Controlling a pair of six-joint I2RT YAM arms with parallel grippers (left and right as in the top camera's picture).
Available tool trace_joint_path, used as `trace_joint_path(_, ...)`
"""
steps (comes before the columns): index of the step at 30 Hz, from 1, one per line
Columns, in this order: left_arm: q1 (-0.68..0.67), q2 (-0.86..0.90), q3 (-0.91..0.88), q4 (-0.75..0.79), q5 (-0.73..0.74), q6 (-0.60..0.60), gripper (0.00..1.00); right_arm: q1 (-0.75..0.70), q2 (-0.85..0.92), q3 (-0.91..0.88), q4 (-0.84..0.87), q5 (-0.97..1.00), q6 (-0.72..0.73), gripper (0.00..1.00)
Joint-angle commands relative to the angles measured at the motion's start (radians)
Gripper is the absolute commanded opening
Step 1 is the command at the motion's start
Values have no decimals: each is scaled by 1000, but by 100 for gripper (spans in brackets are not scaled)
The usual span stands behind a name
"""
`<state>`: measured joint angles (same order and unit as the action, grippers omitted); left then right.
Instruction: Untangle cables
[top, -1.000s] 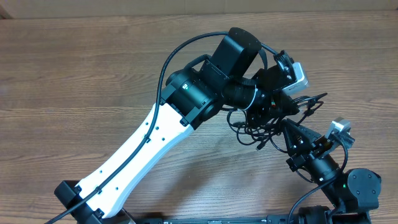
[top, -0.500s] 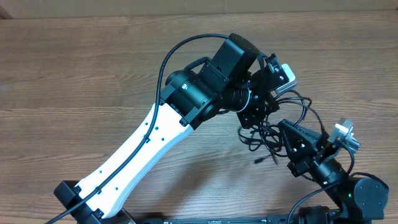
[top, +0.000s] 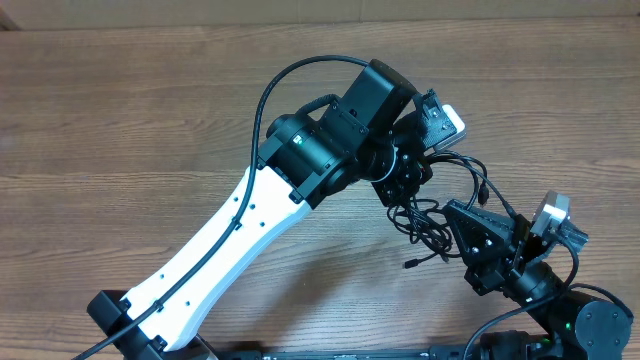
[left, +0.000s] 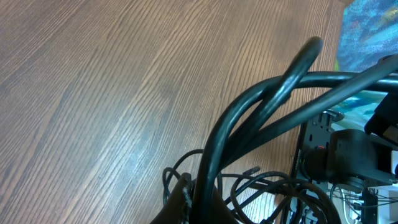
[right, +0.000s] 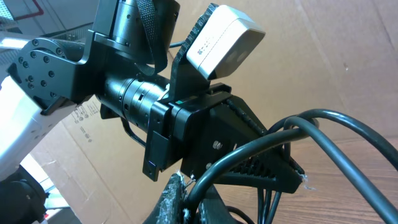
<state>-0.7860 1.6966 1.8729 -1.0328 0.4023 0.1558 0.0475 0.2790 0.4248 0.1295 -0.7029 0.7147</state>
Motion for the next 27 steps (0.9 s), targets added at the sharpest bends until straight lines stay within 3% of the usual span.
trace_joint_path(1, -6, -10, 15, -2, -16, -7, 4, 3, -8, 8, 6, -3, 10, 7)
trace_joint_path(3, -6, -10, 15, -2, -16, -7, 4, 3, -8, 8, -6, 9, 10, 17)
trace_joint_path(5, -6, -10, 15, -2, -16, -7, 4, 3, -8, 8, -12, 13, 10, 34)
trace_joint_path(7, -6, -10, 15, -3, -16, -7, 4, 3, -8, 8, -11, 13, 11, 37)
trace_joint_path(12, -6, -10, 14, -2, -16, -7, 4, 3, -8, 8, -12, 13, 11, 28)
trace_joint_path(16, -5, -10, 15, -2, -17, -7, 4, 3, -8, 8, -11, 12, 11, 4)
trace_joint_path(21, -6, -10, 14, -3, -22, 2, 4, 3, -8, 8, 24, 13, 63, 4)
trace_joint_path(27, -6, -10, 14, -15, -64, 5, 4, 3, -8, 8, 158, 64, 275, 4)
